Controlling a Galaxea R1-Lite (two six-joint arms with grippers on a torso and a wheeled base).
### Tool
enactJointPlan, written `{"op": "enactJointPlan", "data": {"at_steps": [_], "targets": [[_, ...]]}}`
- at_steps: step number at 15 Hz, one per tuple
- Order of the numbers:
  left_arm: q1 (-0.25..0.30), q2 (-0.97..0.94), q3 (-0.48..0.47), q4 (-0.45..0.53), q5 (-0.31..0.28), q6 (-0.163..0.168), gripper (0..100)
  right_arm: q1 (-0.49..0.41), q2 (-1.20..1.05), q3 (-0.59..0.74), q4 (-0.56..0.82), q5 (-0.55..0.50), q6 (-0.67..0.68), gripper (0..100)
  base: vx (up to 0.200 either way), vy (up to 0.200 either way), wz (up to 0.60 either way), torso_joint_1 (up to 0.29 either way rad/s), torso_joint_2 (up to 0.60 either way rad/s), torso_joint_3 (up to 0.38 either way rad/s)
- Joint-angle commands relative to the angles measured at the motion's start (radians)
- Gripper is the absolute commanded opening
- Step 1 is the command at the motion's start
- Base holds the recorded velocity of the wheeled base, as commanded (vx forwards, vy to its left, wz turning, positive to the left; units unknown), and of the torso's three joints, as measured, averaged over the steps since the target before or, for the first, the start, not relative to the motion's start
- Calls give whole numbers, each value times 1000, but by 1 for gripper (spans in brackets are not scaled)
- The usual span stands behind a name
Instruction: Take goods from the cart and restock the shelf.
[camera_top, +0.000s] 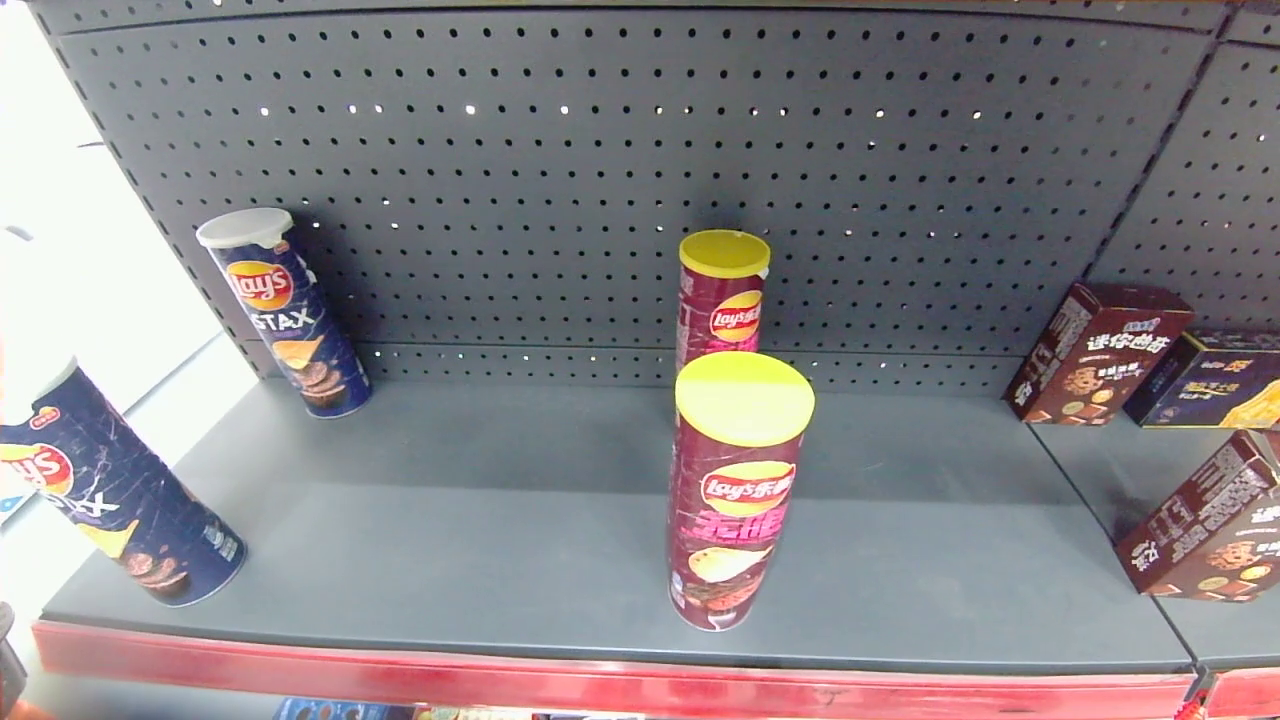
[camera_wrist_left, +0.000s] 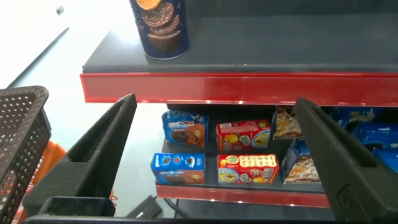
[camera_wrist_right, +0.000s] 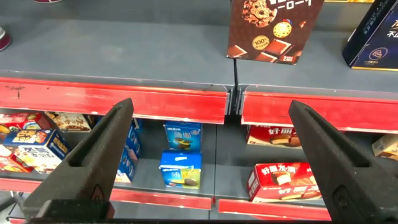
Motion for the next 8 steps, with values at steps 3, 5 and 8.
{"op": "enactJointPlan", "data": {"at_steps": [3,5,8], "targets": [[0,1,0,0,0,0,100,0,1,0,0,0,-1,100,0,0,0,0,0,0],[0,1,0,0,-1,0,100,0,1,0,0,0,-1,100,0,0,0,0,0,0],[0,1,0,0,3,6,100,0,1,0,0,0,-1,100,0,0,0,0,0,0]]}}
